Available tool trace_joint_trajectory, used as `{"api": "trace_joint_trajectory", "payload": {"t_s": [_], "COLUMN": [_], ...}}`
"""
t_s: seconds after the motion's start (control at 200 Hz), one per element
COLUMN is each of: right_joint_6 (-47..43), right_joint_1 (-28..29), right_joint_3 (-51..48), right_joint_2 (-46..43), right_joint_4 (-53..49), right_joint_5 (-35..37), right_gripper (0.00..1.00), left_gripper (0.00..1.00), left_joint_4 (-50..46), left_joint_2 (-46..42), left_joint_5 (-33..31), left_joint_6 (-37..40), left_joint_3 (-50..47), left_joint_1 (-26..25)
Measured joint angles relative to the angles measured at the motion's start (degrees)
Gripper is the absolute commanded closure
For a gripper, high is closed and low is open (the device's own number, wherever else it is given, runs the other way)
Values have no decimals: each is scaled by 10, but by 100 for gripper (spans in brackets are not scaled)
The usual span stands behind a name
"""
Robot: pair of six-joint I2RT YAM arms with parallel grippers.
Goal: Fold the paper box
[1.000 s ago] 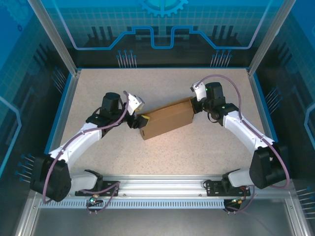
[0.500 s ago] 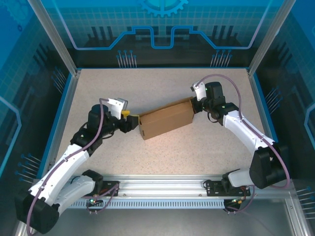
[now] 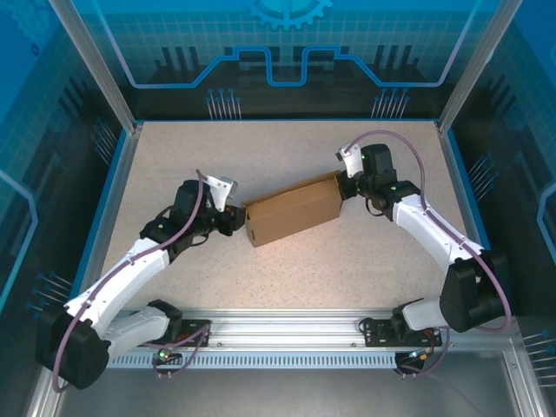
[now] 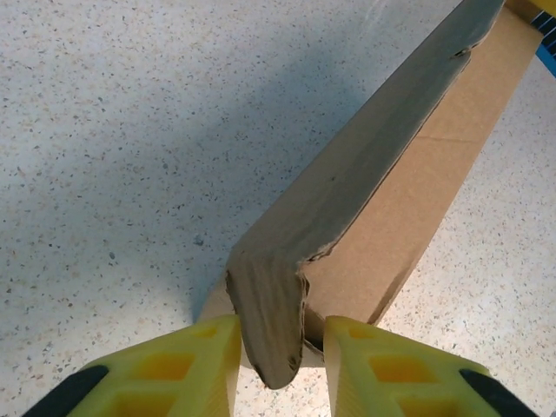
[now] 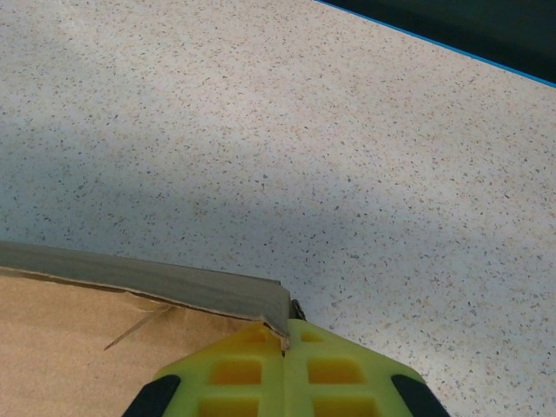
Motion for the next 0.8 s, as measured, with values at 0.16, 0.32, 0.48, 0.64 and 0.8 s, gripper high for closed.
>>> {"api": "trace_joint_trajectory", "payload": {"t_s": [0.16,0.32,0.48,0.64,0.8], "right_joint_6": [0,0,0,0,0], "right_joint_1": [0,0,0,1,1], "right_joint_3": [0,0,2,3,3], "right_joint_2": [0,1,3,3,3], "right_joint_4": [0,0,0,0,0], "right_joint_5": [0,2,2,2,2], "right_gripper": [97,97,97,97,97], "left_gripper": [81,82,81,78,81], "left_joint_4": [3,2,-2,-5,-10], "left_joint_2": [16,19,19,19,19], "left_joint_5": [-6,-11,-15,-23,-28], "left_joint_6": [-1,-6,-8,-11,-11], "left_joint_3": [10,18,24,31,33], "left_joint_1": [0,0,-1,-5,-7]}}
